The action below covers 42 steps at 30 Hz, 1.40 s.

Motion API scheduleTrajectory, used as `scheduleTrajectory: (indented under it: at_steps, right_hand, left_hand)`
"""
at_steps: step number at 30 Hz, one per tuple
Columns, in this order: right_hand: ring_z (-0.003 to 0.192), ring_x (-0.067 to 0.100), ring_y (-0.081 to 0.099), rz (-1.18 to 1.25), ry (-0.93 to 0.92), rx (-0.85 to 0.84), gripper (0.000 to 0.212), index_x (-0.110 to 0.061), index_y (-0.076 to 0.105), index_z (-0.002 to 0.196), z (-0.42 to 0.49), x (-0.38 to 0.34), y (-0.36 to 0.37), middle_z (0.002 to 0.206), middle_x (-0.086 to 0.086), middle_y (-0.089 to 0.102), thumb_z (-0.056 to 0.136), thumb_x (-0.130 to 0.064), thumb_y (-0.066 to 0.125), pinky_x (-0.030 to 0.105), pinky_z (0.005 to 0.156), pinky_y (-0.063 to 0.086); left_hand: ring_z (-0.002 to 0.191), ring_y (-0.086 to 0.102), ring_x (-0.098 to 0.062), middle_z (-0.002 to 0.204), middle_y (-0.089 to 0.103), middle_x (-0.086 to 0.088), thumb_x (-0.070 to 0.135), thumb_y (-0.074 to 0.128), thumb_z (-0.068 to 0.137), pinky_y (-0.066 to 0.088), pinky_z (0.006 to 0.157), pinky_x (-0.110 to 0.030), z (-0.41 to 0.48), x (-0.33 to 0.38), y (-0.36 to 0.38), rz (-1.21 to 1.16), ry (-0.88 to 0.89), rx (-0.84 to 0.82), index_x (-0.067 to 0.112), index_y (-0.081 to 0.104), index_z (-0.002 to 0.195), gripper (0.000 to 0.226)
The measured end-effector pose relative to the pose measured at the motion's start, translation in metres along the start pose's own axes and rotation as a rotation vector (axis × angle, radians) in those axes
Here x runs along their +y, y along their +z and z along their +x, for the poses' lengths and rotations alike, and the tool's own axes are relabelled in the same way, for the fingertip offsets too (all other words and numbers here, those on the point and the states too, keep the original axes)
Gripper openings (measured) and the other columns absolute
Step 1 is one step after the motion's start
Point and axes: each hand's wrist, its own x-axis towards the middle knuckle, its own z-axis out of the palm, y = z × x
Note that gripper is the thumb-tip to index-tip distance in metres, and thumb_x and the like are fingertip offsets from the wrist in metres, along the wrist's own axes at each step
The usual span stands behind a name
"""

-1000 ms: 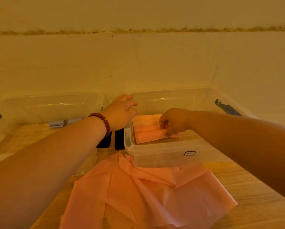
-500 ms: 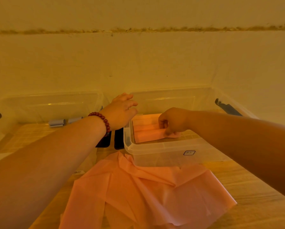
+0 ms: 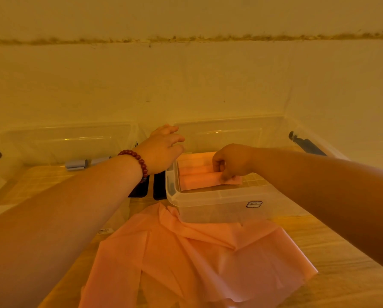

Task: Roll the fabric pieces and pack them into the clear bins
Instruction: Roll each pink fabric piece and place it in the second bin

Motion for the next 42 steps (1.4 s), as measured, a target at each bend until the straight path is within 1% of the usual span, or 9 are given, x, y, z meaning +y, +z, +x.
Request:
scheduleTrajectory:
  at_steps: [4,10,15,19,23,26,30,35,42]
  right_hand:
    - [0.070,0.008,0.046,0.021,0.011,-0.019,0.034,-0.014,0.063,0.116,-0.001,-0.001,-0.001,0.104,-0.002,0.050,0.084,-0.019,0.073,0.018,0.053,0.032]
    - [0.062,0.005,0.048,0.053,0.021,-0.028,0.036,-0.015,0.063,0.115,-0.002,-0.002,-0.002,0.104,-0.001,0.053,0.082,-0.019,0.076,0.019,0.052,0.034]
    - [0.092,0.014,0.045,0.037,0.002,-0.009,0.038,-0.017,0.063,0.118,-0.003,-0.002,-0.002,0.105,-0.003,0.050,0.082,-0.022,0.076,0.020,0.059,0.034]
    - [0.098,0.015,0.045,0.062,0.003,0.011,0.038,-0.018,0.064,0.117,-0.002,-0.002,-0.002,0.106,-0.004,0.049,0.081,-0.023,0.077,0.024,0.076,0.033]
    - [0.109,0.020,0.052,0.105,-0.002,0.069,0.035,-0.018,0.066,0.111,-0.002,0.000,-0.004,0.109,-0.002,0.056,0.080,-0.025,0.078,0.026,0.079,0.037]
    - [0.109,0.022,0.055,0.154,-0.015,0.149,0.029,-0.017,0.068,0.107,-0.003,0.000,-0.007,0.114,0.004,0.063,0.080,-0.021,0.078,0.028,0.082,0.040]
    - [0.105,0.022,0.057,0.192,-0.062,0.235,0.024,-0.018,0.067,0.101,-0.007,-0.004,-0.010,0.107,0.005,0.065,0.080,-0.022,0.078,0.031,0.084,0.043]
    - [0.102,0.021,0.054,-0.007,-0.121,0.350,0.026,-0.016,0.063,0.111,-0.018,-0.015,-0.022,0.110,0.004,0.061,0.091,-0.032,0.065,0.027,0.075,0.037]
    - [0.109,0.025,0.053,-0.141,-0.093,0.467,0.026,-0.018,0.059,0.118,-0.039,-0.030,-0.035,0.119,0.004,0.057,0.096,-0.032,0.053,0.031,0.079,0.039]
  left_hand:
    - [0.147,-0.002,-0.013,0.160,0.011,0.002,0.028,0.036,0.103,0.001,0.116,-0.030,0.000,0.000,0.000,-0.012,0.002,0.003,0.019,0.038,0.144,0.042]
    - [0.147,-0.002,-0.013,0.160,0.011,0.002,0.029,0.036,0.103,0.001,0.116,-0.031,0.000,0.000,0.000,-0.008,0.003,0.002,0.019,0.038,0.144,0.042]
    - [0.147,-0.002,-0.014,0.160,0.011,0.002,0.030,0.035,0.103,0.001,0.117,-0.032,0.000,-0.001,0.000,0.000,0.001,0.000,0.019,0.037,0.144,0.043]
    - [0.147,-0.002,-0.013,0.160,0.011,0.002,0.030,0.036,0.103,0.002,0.117,-0.032,0.002,-0.002,0.001,-0.003,0.002,0.006,0.019,0.038,0.144,0.043]
    - [0.147,-0.001,-0.013,0.160,0.011,0.003,0.030,0.036,0.103,0.003,0.116,-0.031,0.002,-0.002,0.001,-0.003,0.003,0.010,0.020,0.039,0.144,0.043]
    - [0.147,-0.001,-0.013,0.160,0.012,0.003,0.029,0.036,0.103,0.003,0.116,-0.031,0.002,-0.002,0.001,-0.014,0.003,0.012,0.019,0.039,0.144,0.042]
    - [0.147,0.002,-0.014,0.159,0.013,0.002,0.028,0.037,0.103,0.004,0.116,-0.030,0.003,-0.002,0.002,-0.021,0.007,0.023,0.018,0.040,0.143,0.042]
    - [0.145,0.009,-0.014,0.157,0.020,0.002,0.027,0.037,0.102,0.009,0.114,-0.027,0.001,-0.003,0.003,0.023,0.031,0.084,0.017,0.043,0.141,0.041]
    - [0.143,0.019,-0.015,0.152,0.032,0.001,0.031,0.041,0.100,0.015,0.112,-0.026,-0.008,0.004,-0.011,0.175,0.108,0.196,0.018,0.046,0.139,0.041]
